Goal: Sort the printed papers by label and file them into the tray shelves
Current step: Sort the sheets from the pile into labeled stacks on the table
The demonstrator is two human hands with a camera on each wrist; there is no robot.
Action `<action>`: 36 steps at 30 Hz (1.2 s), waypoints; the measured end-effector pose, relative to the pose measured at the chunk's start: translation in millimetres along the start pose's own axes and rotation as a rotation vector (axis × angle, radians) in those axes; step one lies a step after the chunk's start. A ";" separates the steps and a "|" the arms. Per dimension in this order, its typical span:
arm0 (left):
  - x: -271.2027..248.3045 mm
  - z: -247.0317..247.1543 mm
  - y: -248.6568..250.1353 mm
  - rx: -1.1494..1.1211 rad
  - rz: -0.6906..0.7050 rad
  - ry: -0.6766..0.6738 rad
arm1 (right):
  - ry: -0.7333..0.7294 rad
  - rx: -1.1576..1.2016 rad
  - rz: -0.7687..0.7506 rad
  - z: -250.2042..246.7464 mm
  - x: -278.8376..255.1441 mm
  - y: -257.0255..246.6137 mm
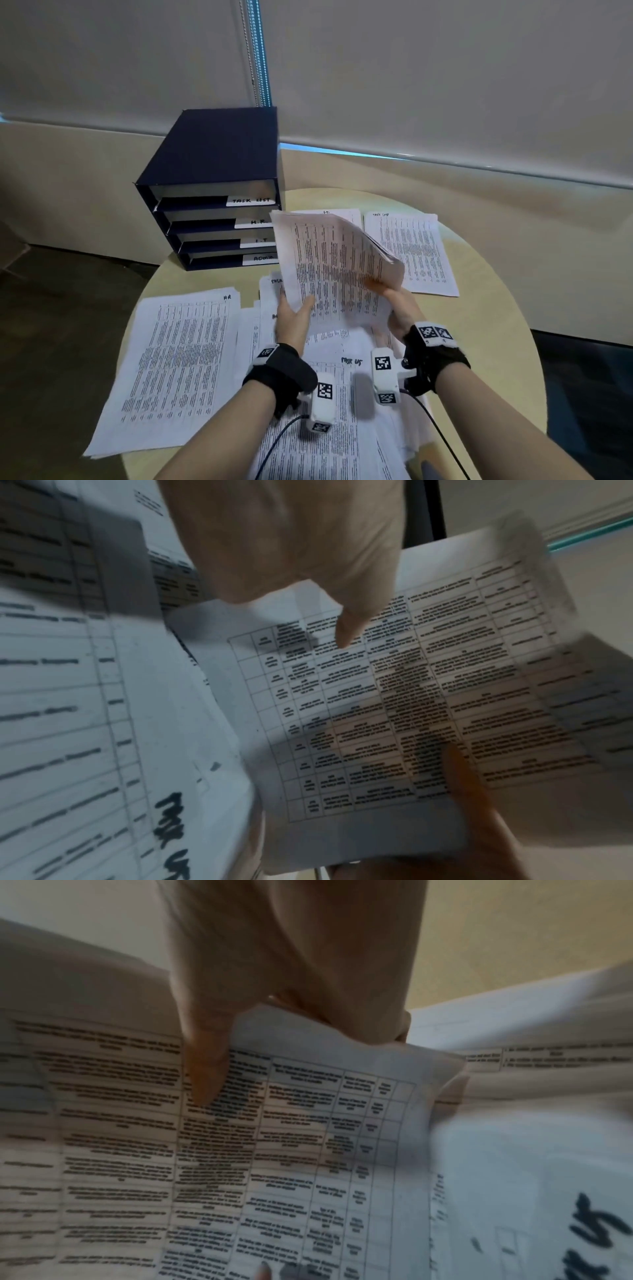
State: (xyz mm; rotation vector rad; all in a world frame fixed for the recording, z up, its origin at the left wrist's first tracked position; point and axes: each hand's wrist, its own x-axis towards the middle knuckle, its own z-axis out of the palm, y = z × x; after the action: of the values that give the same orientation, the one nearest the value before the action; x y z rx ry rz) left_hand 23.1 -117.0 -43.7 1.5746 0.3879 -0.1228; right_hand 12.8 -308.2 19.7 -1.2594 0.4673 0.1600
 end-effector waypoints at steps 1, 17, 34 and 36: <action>-1.9 -0.9 5.7 0.021 0.021 0.006 | 0.000 0.005 -0.020 1.5 2.4 1.5; -40.3 -233.6 54.4 0.177 -0.157 0.125 | -0.092 -1.179 -0.018 -24.8 -27.1 77.9; -16.7 -179.4 17.8 1.183 0.182 0.258 | -0.119 -1.342 -0.396 -7.1 -33.8 67.2; -27.2 -136.9 17.3 1.110 0.438 0.006 | -0.159 -1.401 -0.443 -4.3 -34.3 64.9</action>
State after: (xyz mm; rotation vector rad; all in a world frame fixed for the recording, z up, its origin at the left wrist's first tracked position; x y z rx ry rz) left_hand -18.8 13.5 -12.0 2.7140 -0.0789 0.0222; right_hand -42.9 -287.5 -23.6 -2.6528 -0.1691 0.2131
